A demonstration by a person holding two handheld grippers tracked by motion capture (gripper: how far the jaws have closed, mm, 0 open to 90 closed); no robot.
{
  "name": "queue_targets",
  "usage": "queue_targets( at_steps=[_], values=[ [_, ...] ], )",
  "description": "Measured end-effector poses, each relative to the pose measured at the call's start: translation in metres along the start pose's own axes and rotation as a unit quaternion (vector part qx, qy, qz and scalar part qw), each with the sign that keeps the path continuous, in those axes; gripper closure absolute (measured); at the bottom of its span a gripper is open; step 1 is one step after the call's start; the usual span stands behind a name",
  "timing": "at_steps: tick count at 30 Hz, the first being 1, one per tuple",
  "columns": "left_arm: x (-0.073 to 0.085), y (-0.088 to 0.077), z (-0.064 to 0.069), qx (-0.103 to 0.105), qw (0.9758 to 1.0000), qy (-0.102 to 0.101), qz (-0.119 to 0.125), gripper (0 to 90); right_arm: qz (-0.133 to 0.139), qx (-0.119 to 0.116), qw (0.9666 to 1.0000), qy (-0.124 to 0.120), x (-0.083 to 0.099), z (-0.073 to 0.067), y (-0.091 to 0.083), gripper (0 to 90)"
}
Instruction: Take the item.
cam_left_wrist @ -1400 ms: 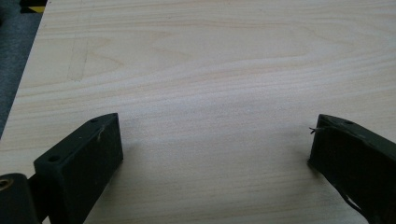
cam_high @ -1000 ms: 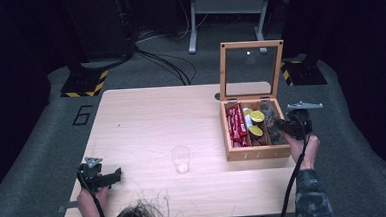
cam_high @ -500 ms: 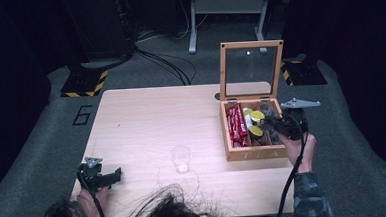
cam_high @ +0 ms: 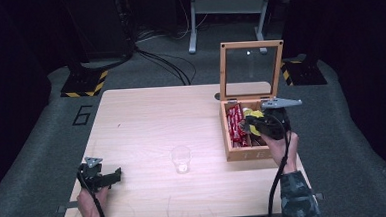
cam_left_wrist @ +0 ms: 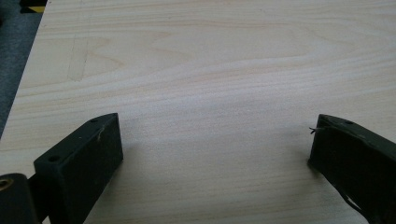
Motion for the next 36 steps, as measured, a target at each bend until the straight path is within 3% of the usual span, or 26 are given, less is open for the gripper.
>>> queue_targets(
  at_steps=[18, 36],
  values=[
    [0.000, 0.000, 0.000, 0.000, 1.0000, 0.000, 0.000, 2.2, -0.011, -0.064, 0.9969, -0.045, -0.009, -0.064, 0.031, 90.0],
    [0.000, 0.000, 0.000, 0.000, 1.0000, 0.000, 0.000, 2.2, -0.018, -0.108, 0.9910, -0.077, -0.013, -0.110, 0.047, 90.0]
  ],
)
Point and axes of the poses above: each handheld gripper's, and its own axes: y roughly forward along the jaws, x roughly out of its underside, z roughly to its right, the point moved 8 cm from there along y, roughly forward along the jaws, and after that the axes turned 10 degrees about y, right-handed, at the moved point
